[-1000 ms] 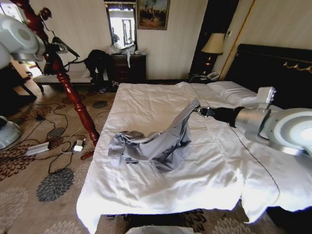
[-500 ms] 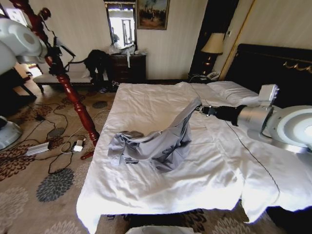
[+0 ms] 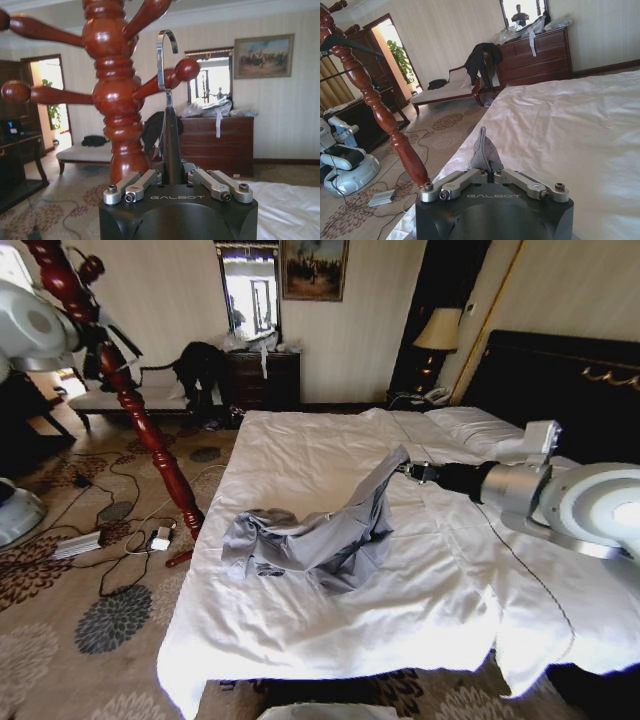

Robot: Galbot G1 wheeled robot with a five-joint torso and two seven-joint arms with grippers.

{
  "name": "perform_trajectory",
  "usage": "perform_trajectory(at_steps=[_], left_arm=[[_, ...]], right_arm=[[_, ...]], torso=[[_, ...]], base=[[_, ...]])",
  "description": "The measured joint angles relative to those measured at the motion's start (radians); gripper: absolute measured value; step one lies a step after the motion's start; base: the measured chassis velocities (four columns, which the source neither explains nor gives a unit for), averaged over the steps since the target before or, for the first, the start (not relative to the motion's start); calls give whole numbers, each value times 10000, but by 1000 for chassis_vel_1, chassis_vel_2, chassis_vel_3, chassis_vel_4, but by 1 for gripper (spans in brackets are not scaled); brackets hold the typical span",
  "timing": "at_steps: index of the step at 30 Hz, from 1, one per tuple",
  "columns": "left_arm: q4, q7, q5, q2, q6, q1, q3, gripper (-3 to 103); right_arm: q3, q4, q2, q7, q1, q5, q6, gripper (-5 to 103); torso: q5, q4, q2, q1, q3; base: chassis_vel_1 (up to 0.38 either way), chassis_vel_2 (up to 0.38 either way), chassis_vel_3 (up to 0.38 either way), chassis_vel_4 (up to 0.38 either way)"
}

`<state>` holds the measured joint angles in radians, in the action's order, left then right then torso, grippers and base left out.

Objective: Pick up the clothes from the bed and hang them on the clothes hanger.

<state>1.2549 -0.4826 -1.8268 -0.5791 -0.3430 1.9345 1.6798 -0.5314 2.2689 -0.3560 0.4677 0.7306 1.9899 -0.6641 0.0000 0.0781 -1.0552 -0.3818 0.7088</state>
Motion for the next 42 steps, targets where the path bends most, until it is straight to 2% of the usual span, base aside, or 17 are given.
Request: perform_trajectory(at_steps=[3,8,10,11,13,14,16,18,19,23,27,28,29,34,35,39,42], left_arm=[[213,10,48,65,64,-156,-49,16],[1633,384,364,869,349,-1230,-699,16],[2684,549,362,1577,422,-1915,-1052,16],[2684,549,362,1577,422,-1915,-1052,16],[3836,569,411,2506,413,-2272,-1167,16],[3836,569,411,2506,413,-2272,-1167,16],[4495,655,668,3022,456,-2394,-1281,16],[5584,936,1108,3888,629,-2468,-1549,16],[5584,936,1108,3888,629,-2468,-1549,16],[6695,1596,1202,4956,1049,-2521,-1768,16],[7313,2003,1196,5592,1323,-2538,-1913,16],[7741,2192,1298,6061,1441,-2559,-2077,16],[7741,2192,1298,6061,1441,-2559,-2077,16],[9415,2792,1843,7389,1597,-2558,-2635,16],[9415,2792,1843,7389,1597,-2558,-2635,16],[10873,3099,2119,8361,1628,-2493,-3183,16],[11376,3243,2271,8815,1631,-2380,-3435,16]], right_arm=[[9,3,-46,1,0,-29,10,1],[50,10,-127,49,36,-290,18,1],[74,-58,-138,29,123,-628,-19,1],[74,-58,-138,29,123,-628,-19,1],[117,-109,-204,31,158,-757,-46,1],[117,-109,-204,31,158,-757,-46,1],[155,-123,-251,50,186,-865,-76,1],[225,-111,-297,137,273,-1074,-121,1],[225,-111,-297,137,273,-1074,-121,1],[252,-127,-340,346,344,-1128,-118,1],[255,-172,-368,458,355,-1168,-36,1],[255,-203,-401,523,368,-1271,16,1],[255,-203,-401,523,368,-1271,16,1],[256,-300,-437,745,412,-1477,16,1],[256,-300,-437,745,412,-1477,16,1],[260,-403,-444,854,412,-1528,-19,1],[280,-481,-492,857,409,-1658,43,1]], torso=[[0,0,0,0,0],[1,2,0,0,0],[4,-7,-1,1,-2],[4,-7,-1,1,-2],[-4,-4,0,2,-2],[-4,-4,0,2,-2],[-2,-5,-1,1,-2],[-4,1,0,2,-1],[-4,1,0,2,-1],[-2,-4,0,1,-1],[0,1,0,1,-1],[2,0,0,1,-1],[2,0,0,1,-1],[-1,-3,-1,0,0],[-1,-3,-1,0,0],[2,0,-1,0,-1],[0,-2,0,0,0]], base=[[0,0,0,0],[0,0,0,0],[0,0,0,0],[0,0,0,0],[0,0,0,0],[0,0,0,0],[0,0,0,0],[0,0,0,0],[0,0,0,0],[0,0,0,0],[0,0,0,0],[0,0,0,0],[0,0,0,0],[0,0,0,0],[0,0,0,0],[0,0,0,0],[0,0,0,0]])
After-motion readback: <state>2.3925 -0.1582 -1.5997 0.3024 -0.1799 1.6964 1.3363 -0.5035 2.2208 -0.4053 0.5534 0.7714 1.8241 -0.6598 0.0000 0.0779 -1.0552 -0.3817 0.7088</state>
